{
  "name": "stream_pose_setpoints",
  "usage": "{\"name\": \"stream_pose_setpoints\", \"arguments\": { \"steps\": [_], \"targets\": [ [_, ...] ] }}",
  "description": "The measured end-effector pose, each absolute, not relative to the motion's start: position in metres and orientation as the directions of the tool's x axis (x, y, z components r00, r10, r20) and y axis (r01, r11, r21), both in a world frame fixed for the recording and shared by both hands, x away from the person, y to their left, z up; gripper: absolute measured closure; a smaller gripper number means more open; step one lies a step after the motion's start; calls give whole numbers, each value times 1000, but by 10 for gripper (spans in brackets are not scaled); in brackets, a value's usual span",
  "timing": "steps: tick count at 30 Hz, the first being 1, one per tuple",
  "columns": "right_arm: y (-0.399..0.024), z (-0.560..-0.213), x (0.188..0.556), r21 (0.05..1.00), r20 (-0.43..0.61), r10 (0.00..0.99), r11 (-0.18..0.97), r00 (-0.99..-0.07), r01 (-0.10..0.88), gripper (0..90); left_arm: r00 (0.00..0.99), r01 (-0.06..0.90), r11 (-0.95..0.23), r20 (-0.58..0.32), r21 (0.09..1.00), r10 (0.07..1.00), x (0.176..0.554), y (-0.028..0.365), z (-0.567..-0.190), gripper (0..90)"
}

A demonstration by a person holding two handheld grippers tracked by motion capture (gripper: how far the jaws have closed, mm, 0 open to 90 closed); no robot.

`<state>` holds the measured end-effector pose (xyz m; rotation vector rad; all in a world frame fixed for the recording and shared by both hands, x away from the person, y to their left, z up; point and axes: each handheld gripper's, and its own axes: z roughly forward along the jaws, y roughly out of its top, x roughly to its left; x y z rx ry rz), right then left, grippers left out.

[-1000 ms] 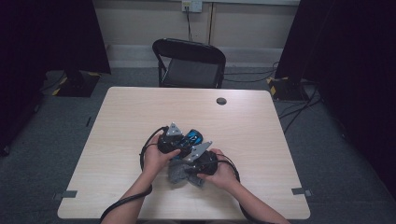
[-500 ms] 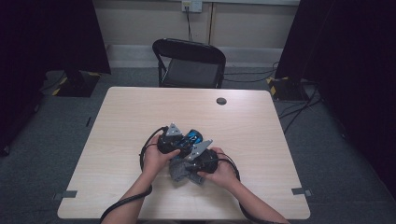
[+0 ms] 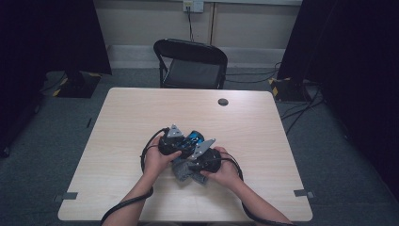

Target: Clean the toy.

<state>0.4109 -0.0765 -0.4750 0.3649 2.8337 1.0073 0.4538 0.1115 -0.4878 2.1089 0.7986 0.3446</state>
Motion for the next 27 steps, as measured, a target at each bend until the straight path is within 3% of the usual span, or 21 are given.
{"name": "stream_pose_setpoints", "arguments": {
  "steps": [27],
  "targets": [
    [-126,-473,438,628,-43,404,722,-914,290,757,760,420,-454,-32,786,649,454,111,-487,421]
  ]
}}
